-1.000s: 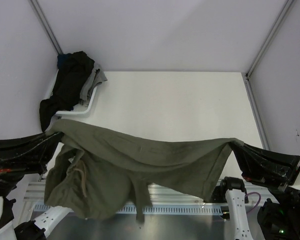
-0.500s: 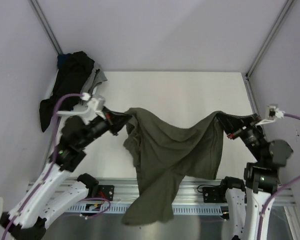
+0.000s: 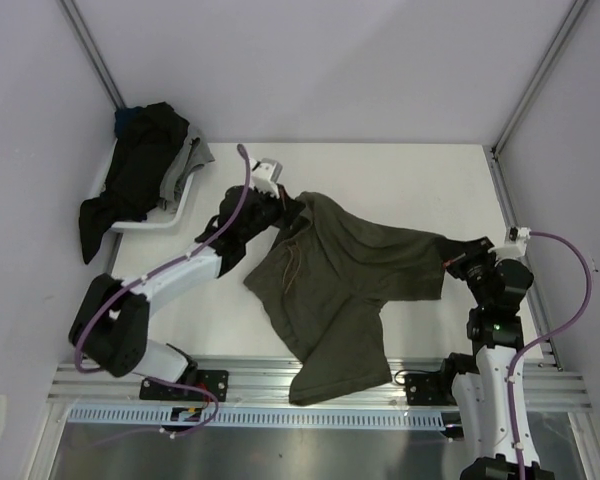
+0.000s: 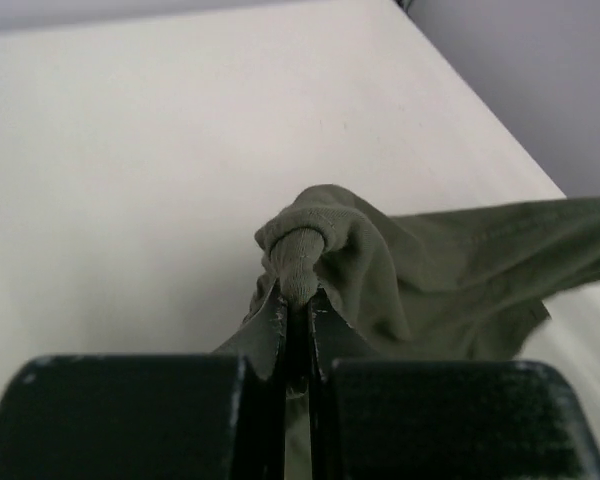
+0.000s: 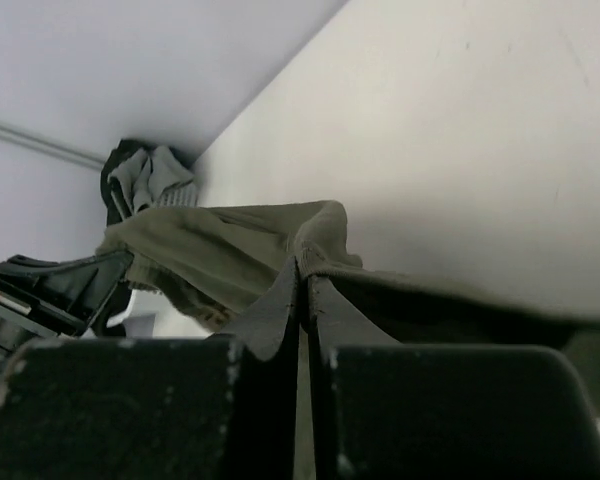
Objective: Fold and stack the shorts
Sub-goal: Flatten the shorts out
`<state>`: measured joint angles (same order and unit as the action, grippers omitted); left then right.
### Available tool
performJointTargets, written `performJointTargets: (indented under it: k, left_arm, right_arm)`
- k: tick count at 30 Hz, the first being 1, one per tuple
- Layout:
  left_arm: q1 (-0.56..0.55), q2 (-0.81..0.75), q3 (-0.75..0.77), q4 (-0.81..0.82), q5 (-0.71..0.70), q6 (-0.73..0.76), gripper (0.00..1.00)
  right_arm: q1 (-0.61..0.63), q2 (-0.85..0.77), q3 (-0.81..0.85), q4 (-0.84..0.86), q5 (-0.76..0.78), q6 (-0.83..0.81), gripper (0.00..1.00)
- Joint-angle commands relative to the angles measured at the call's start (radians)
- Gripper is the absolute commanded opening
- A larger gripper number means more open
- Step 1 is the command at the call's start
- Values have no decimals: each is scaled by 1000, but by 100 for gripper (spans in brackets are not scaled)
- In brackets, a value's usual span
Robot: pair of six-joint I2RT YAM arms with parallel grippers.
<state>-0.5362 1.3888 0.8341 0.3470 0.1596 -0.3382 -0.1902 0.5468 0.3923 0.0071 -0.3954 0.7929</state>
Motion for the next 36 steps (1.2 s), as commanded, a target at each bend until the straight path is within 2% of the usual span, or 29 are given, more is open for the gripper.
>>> performJointTargets:
  k: [1, 4, 7, 8, 14, 16, 18, 19, 20, 21, 22, 23, 24, 25, 26, 28, 32, 36]
  left_arm:
    - [4, 110, 176, 173, -3, 106, 4]
    - [5, 243, 278, 141, -32, 131, 2]
    - [15, 352, 359, 168, -19, 130, 6]
    - [22, 378, 391, 172, -3, 125, 9]
    - [59, 593, 577, 83, 21, 91, 11]
    - [73, 663, 671, 35, 20, 85, 12]
    - [85, 709, 748, -5, 31, 68, 19]
    - [91, 734, 804, -43, 37, 62, 33]
    - [106, 780, 862, -60, 49, 45, 41]
    - [113, 800, 888, -77, 58, 35, 50]
    - [126, 815, 957, -106, 66, 24, 68]
    - [133, 840, 977, -120, 69, 2, 75]
    - [142, 848, 997, -132, 69, -7, 79]
    - [156, 852, 1048, -163, 64, -12, 90]
    - [163, 849, 1060, -180, 66, -13, 93]
    - [179, 833, 1088, -212, 72, -9, 95]
    - [185, 754, 1051, -282, 63, 8, 95]
    - [186, 643, 884, -339, 47, -27, 95]
  right_arm:
    - [0, 59, -4, 129, 125, -24, 0]
    - [-5, 164, -33, 249, 144, -27, 0]
    - [-6, 266, -40, 402, 158, -37, 0]
    - [-6, 353, -29, 462, 153, -56, 0]
    - [-44, 649, 48, 603, 187, -64, 0]
    - [-64, 705, 80, 617, 191, -69, 0]
    - [-69, 772, 135, 608, 214, -83, 0]
    - [-72, 795, 155, 600, 230, -87, 1]
    - [-77, 815, 172, 587, 243, -87, 4]
    - [-80, 858, 207, 585, 260, -84, 15]
    - [-86, 881, 226, 574, 262, -81, 30]
    - [-89, 906, 252, 558, 259, -78, 49]
    - [-92, 954, 311, 536, 251, -77, 55]
    - [-95, 973, 344, 466, 247, -70, 62]
    - [-101, 985, 368, 432, 254, -67, 73]
    - [-106, 976, 393, 395, 280, -64, 80]
    - [-98, 901, 393, 309, 339, -86, 82]
    - [-54, 819, 401, 167, 442, -135, 81]
